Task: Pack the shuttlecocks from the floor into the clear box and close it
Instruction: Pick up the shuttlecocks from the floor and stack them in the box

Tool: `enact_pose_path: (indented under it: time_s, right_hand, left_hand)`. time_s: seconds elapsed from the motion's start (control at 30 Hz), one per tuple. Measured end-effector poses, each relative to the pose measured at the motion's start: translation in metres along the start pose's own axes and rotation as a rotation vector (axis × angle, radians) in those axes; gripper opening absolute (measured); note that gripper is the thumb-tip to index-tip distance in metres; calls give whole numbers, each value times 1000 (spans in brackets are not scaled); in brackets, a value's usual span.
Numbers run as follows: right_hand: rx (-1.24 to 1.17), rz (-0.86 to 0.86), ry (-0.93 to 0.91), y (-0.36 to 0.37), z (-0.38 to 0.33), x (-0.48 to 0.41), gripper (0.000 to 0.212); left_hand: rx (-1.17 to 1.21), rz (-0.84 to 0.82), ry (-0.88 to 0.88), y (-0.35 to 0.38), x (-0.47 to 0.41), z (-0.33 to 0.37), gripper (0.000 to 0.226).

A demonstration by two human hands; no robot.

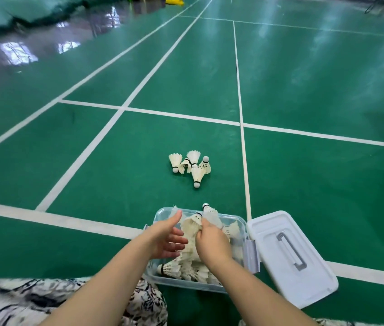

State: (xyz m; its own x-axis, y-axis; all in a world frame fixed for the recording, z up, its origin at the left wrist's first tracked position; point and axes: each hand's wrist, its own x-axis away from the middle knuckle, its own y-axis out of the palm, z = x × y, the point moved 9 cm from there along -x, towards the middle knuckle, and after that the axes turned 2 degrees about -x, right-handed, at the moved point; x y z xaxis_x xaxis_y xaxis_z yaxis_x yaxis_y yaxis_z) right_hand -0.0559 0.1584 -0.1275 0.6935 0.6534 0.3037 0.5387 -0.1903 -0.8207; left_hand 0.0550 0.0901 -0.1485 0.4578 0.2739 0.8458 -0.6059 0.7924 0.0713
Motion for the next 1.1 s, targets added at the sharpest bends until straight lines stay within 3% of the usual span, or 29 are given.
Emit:
enact_pose_path:
  time_s: [0.1,0.27,0.47,0.57,0.6,0.7,0.8,0.9,1.1]
  right_hand:
    - [41,6,-57,5,-17,10,52]
    - [150,-7,-185,8,-27,23,54]
    - [231,-42,-257,15,-16,25,55]
    - [225,-33,-295,16,-14,25,49]
    - [205,-25,-284,16,-10,23,47]
    - [147,9,-215,9,7,18,40]
    - [134,11,-193,5,18,17,37]
    - [138,10,-189,5,22,19,36]
    - [117,-5,-169,8,38,19,35]
  left_hand:
    - [198,54,6,-4,-4,-1,59]
    - [666,-42,-94,7,-13,-19,27]
    - [636,39,-53,5,-12,-15,14]
    - [408,199,89,-15,-11,-3,13]
    - [244,316,166,-28,-11,4,12]
    - [-568,708,368,-51,8,37,13]
    - [-995,806,439,-37,21,46,24]
    - [-1195,792,430,-21,12,35,30]
    - [-1328,815,477,-2,13,49,27]
